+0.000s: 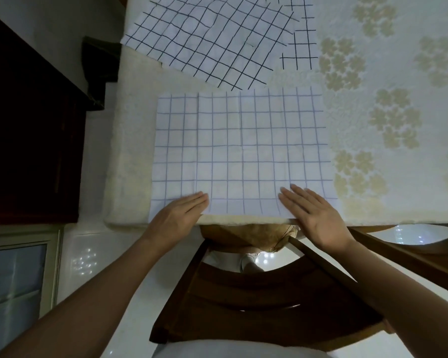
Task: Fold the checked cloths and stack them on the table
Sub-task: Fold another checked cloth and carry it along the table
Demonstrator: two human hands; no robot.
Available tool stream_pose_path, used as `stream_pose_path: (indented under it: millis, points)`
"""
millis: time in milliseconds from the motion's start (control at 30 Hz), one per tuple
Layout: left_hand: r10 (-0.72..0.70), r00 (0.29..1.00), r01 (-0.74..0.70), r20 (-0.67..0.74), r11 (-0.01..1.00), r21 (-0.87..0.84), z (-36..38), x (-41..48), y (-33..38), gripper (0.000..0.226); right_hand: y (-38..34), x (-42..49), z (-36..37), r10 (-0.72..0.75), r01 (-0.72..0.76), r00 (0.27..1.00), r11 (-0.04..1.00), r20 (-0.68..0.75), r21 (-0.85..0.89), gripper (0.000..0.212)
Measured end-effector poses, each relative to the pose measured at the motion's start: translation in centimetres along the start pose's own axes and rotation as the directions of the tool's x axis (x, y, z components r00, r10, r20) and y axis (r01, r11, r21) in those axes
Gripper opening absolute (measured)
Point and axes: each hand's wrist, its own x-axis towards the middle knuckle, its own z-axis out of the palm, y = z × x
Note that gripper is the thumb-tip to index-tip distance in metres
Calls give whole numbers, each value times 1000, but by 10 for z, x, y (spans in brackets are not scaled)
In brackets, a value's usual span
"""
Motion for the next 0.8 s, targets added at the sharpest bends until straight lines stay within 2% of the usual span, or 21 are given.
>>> stream_pose_path:
  millis: [233, 367, 533, 600, 700, 767, 800]
  points:
    - [-108, 994, 106, -20, 991, -77, -14, -27, 40, 42, -20, -39, -11, 34, -36, 999, 997, 35, 65, 55]
    - [-193, 981, 192, 2, 974, -118, -20, -35, 64, 53, -21, -50, -18, 36, -40, 998, 995, 50, 96, 64]
    - [-296, 955, 294, 12, 944, -149, -34, -49, 93, 49, -20, -59, -43, -20, 12, 998, 992, 66, 123, 52]
    - [-294, 955, 295, 27, 948, -122, -44, -55, 100, 50, -20, -60, -53, -20, 11, 996, 995, 84, 103, 51]
    - [-256, 967, 255, 7, 963, -84, -62, -54, 104, 30, -17, -46, -70, -16, 17, 998, 1000, 63, -6, 56]
    - [-295, 956, 295, 12, 952, -77, -74, -40, 96, 49, -11, -26, -82, -17, 19, 999, 997, 38, -72, 58]
    - [-328, 945, 327, 3, 942, -71, -79, -28, 89, 49, -7, -12, -90, -24, 29, 999, 992, 40, -119, 58]
